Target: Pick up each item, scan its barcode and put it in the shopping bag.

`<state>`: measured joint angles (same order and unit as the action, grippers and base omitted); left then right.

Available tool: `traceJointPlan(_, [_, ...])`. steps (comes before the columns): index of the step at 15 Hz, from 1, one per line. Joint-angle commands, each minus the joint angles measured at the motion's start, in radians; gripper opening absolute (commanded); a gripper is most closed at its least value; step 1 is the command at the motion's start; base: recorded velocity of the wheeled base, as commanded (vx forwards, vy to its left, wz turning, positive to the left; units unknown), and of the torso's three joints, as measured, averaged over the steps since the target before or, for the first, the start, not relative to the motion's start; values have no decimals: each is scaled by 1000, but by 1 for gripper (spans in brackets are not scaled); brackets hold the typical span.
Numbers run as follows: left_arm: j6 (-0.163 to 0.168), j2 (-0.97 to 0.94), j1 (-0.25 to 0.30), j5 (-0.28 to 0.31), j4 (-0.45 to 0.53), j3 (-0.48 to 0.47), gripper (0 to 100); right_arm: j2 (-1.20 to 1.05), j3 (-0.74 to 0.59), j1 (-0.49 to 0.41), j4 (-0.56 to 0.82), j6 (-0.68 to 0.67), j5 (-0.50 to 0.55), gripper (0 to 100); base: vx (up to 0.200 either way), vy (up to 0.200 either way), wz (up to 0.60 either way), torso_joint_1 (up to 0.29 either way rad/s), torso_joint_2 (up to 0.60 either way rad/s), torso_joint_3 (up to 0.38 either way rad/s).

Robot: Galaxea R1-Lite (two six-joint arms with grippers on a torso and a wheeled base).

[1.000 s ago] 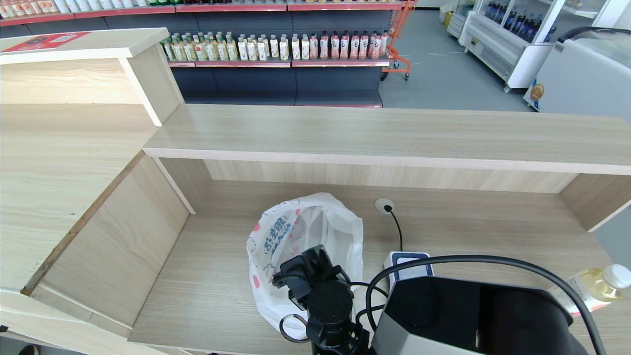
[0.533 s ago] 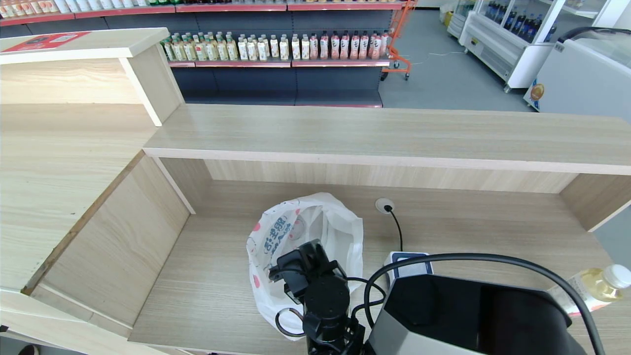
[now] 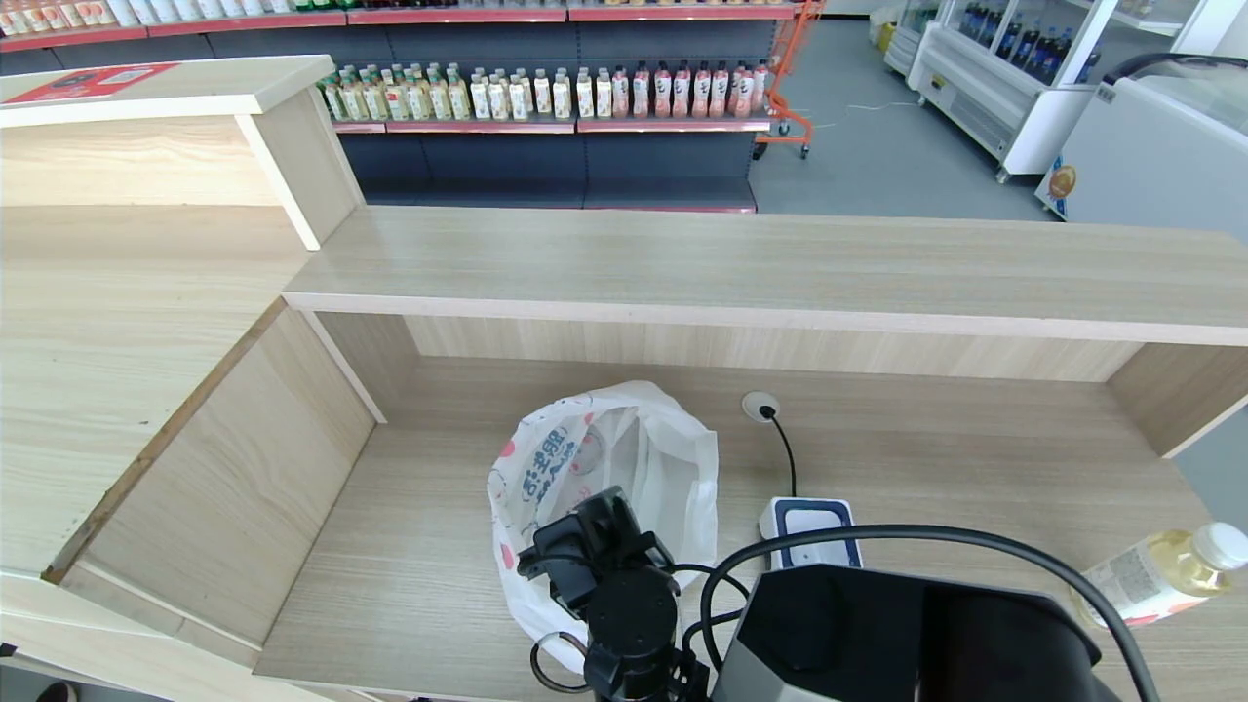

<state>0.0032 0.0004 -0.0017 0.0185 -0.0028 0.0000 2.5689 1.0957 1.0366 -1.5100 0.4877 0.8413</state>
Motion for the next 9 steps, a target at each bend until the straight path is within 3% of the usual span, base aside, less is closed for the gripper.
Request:
traceJointPlan(1, [0,0,0,0,0,0,100,14,0,2,-3,0,2,0,0,0,0,0,0,0])
traceJointPlan(9, [0,0,0,0,0,0,100,28,-8,2,-24,-3,38,0,0,0,0,0,0,0])
